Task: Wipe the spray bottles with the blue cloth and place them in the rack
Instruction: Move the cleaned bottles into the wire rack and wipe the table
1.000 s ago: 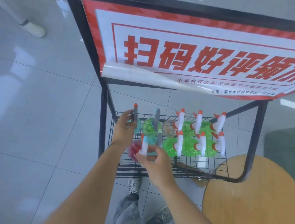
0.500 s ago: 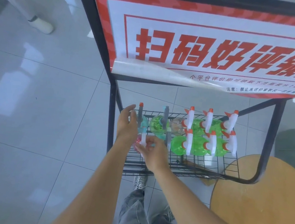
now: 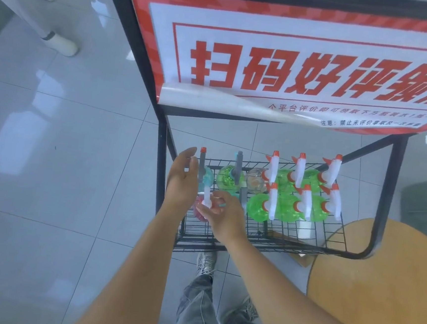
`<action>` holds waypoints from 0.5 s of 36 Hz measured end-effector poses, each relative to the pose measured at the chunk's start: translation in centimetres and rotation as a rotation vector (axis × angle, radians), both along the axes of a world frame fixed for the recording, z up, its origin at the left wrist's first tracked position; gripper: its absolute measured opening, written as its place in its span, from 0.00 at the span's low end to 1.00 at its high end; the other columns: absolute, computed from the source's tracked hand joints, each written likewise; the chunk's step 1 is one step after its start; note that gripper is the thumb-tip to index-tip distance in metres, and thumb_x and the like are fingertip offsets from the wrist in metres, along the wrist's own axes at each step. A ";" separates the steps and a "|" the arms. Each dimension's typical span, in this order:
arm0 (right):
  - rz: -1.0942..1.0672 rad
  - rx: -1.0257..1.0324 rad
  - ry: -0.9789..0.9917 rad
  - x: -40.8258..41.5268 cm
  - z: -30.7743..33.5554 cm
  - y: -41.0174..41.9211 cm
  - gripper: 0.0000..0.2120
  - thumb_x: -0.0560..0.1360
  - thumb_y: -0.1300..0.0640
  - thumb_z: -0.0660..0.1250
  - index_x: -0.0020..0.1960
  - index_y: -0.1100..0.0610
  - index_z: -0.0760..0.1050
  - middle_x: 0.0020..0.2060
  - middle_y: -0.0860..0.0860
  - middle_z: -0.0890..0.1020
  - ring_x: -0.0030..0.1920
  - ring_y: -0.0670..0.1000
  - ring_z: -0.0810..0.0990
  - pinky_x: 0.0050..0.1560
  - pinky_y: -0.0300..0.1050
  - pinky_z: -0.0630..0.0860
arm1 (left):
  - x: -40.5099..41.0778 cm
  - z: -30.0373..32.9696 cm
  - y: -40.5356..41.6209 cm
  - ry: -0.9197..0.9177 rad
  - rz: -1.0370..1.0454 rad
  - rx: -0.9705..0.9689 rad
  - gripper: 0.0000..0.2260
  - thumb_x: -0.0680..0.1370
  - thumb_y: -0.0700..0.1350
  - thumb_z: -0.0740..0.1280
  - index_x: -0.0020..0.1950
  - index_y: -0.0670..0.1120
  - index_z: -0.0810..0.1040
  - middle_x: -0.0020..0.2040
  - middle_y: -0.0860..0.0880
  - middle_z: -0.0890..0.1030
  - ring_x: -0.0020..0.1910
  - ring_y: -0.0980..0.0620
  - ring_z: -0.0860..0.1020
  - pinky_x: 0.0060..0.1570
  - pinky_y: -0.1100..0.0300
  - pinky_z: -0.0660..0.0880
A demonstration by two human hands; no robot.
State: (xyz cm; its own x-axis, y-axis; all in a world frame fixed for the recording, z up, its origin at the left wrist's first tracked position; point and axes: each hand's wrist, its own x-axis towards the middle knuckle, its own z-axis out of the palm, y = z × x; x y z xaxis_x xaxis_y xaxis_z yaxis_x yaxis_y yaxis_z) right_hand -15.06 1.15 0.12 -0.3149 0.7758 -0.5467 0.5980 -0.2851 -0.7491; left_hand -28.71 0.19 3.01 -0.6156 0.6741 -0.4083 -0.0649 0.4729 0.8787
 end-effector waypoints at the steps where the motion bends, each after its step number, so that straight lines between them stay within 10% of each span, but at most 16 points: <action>1: 0.013 0.019 0.009 0.3 0.1 -0.1 0.14 0.73 0.48 0.80 0.53 0.48 0.79 0.52 0.48 0.83 0.47 0.44 0.84 0.43 0.33 0.77 | 0.1 0.1 -0.1 0.015 -0.015 0.006 0.16 0.90 0.48 0.58 0.77 0.52 0.75 0.70 0.54 0.78 0.52 0.77 0.75 0.43 0.83 0.68; 4: 0.068 0.034 -0.020 1.4 0.9 -0.3 0.13 0.73 0.46 0.79 0.53 0.45 0.78 0.54 0.45 0.82 0.49 0.38 0.82 0.41 0.24 0.72 | 0.3 0.7 -0.2 0.066 -0.063 0.030 0.15 0.90 0.49 0.59 0.76 0.52 0.76 0.68 0.52 0.79 0.54 0.73 0.78 0.48 0.79 0.72; 8: 0.101 0.084 0.003 3.5 3.0 -0.4 0.17 0.74 0.46 0.78 0.59 0.47 0.77 0.54 0.41 0.78 0.49 0.33 0.78 0.44 0.25 0.71 | 1.4 2.2 0.3 0.099 -0.130 0.068 0.15 0.89 0.52 0.61 0.75 0.56 0.76 0.70 0.53 0.78 0.68 0.50 0.79 0.72 0.47 0.76; 11: 0.017 0.127 0.026 5.7 3.8 -0.2 0.28 0.72 0.43 0.80 0.68 0.51 0.76 0.59 0.45 0.77 0.56 0.46 0.81 0.55 0.40 0.80 | 3.2 4.1 1.0 0.128 -0.191 0.092 0.15 0.89 0.49 0.62 0.76 0.54 0.75 0.72 0.55 0.77 0.70 0.53 0.76 0.71 0.53 0.74; 18: -0.217 0.190 0.090 14.5 9.0 1.3 0.29 0.73 0.46 0.79 0.70 0.49 0.74 0.57 0.41 0.75 0.54 0.42 0.80 0.52 0.38 0.77 | 9.8 6.8 3.2 0.195 -0.418 0.175 0.14 0.88 0.46 0.64 0.74 0.51 0.76 0.70 0.53 0.80 0.65 0.57 0.78 0.66 0.66 0.74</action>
State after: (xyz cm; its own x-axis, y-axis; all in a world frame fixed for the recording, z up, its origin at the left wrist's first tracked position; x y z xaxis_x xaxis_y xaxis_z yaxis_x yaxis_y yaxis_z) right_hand -0.59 2.42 9.08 -0.1707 0.9161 -0.3628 0.4672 -0.2490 -0.8484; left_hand -18.87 3.37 9.79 -0.3311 0.9280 -0.1706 0.2726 0.2672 0.9243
